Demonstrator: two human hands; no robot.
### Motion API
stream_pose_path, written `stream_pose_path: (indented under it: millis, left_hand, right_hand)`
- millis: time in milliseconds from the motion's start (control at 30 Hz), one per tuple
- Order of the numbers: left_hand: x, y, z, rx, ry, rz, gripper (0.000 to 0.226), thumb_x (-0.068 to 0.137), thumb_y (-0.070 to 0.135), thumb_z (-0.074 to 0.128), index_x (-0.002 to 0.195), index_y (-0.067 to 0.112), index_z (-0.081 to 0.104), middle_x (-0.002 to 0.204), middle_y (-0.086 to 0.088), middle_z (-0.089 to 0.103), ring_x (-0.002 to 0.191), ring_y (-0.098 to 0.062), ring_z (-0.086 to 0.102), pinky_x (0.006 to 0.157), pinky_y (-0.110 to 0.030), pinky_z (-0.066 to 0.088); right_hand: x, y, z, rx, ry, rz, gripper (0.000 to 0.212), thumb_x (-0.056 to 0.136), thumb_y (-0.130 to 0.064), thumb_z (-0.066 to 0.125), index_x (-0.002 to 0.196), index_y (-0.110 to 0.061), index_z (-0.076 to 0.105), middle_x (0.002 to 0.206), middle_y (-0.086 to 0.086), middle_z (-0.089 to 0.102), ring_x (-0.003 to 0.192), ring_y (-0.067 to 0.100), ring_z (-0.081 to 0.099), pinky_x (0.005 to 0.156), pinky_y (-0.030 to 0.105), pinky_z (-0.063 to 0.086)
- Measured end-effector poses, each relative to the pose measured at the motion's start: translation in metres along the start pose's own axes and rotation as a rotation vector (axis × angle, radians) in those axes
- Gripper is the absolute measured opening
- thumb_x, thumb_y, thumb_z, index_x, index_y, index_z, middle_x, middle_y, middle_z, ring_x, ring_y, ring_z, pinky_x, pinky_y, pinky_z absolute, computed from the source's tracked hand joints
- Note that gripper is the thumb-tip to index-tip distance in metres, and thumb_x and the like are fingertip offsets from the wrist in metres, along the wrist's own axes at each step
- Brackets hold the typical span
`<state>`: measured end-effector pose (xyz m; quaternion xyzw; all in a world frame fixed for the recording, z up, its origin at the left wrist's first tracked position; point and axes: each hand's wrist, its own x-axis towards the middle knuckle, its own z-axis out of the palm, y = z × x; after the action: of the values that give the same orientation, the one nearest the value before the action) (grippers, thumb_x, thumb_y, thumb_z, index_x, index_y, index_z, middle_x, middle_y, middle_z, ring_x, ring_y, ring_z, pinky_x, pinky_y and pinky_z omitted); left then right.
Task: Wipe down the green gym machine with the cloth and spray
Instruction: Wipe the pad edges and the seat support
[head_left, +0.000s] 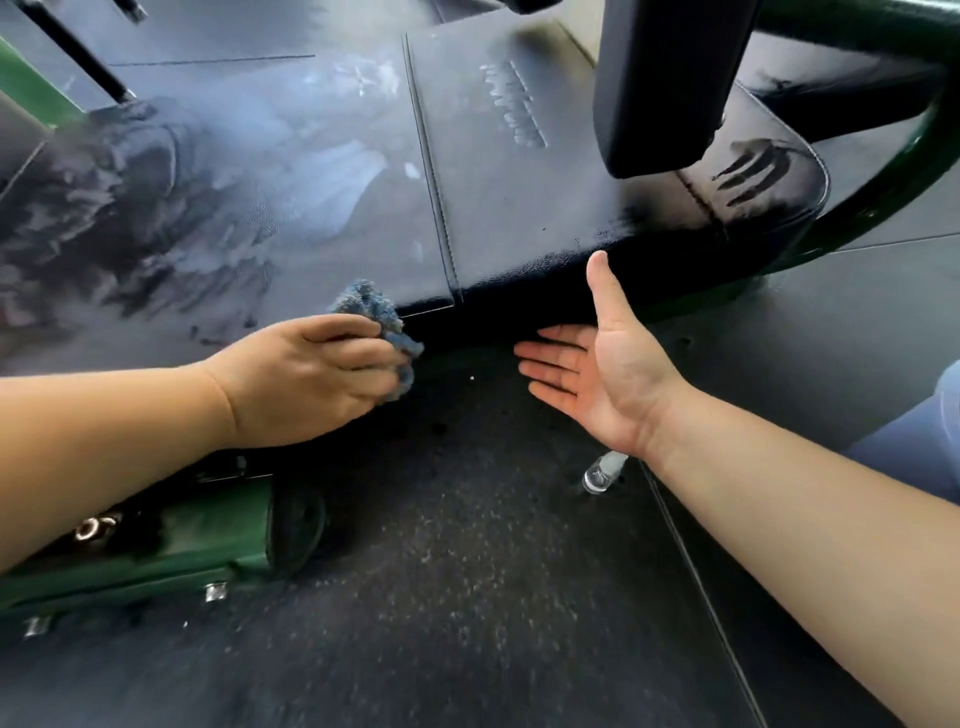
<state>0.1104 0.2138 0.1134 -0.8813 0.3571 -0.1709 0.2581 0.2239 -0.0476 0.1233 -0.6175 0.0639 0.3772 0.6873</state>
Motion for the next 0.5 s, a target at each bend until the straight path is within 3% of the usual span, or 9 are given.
stream_pose_path:
  millis: [167,234,334,500]
  left_hand:
    - [0.077,0.015,-0.011,-0.040,0.234,-0.043,0.025,0.098,0.015,0.048,0.094,0.021,0.072,0.103,0.011,0.068,0.117,-0.015,0.056,0.113,-0.032,0.032]
    - [0.099,0.020,0.000,-0.036,0.206,-0.050,0.026,0.096,0.017,0.049,0.092,0.022,0.074,0.101,0.012,0.069,0.118,-0.013,0.056,0.114,-0.034,0.029]
    - [0.069,0.014,0.017,-0.058,0.129,-0.034,0.024,0.094,0.015,0.050,0.098,0.016,0.074,0.103,0.011,0.068,0.114,-0.013,0.055,0.114,-0.035,0.027]
    - [-0.008,-0.008,0.013,0.008,0.018,0.038,0.026,0.094,0.009,0.046,0.104,0.017,0.068,0.105,0.008,0.067,0.117,-0.015,0.048,0.115,-0.034,0.026]
  right_hand:
    - [0.007,0.000,0.020,-0.026,0.047,-0.026,0.086,0.078,-0.084,0.037,0.118,-0.014,0.066,0.106,0.006,0.072,0.102,0.019,0.066,0.096,0.036,0.048]
    - [0.007,0.002,0.023,-0.005,0.073,-0.038,0.082,0.078,-0.083,0.038,0.113,-0.016,0.069,0.103,0.006,0.073,0.101,0.019,0.066,0.096,0.035,0.047]
    - [0.005,0.007,0.026,-0.008,0.097,-0.027,0.085,0.078,-0.081,0.040,0.121,-0.010,0.059,0.106,0.011,0.071,0.103,0.023,0.065,0.088,0.035,0.048]
    - [-0.006,0.023,0.039,-0.136,-0.012,0.033,0.071,0.085,-0.074,0.040,0.114,-0.011,0.057,0.111,0.013,0.067,0.106,0.025,0.063,0.097,0.039,0.048]
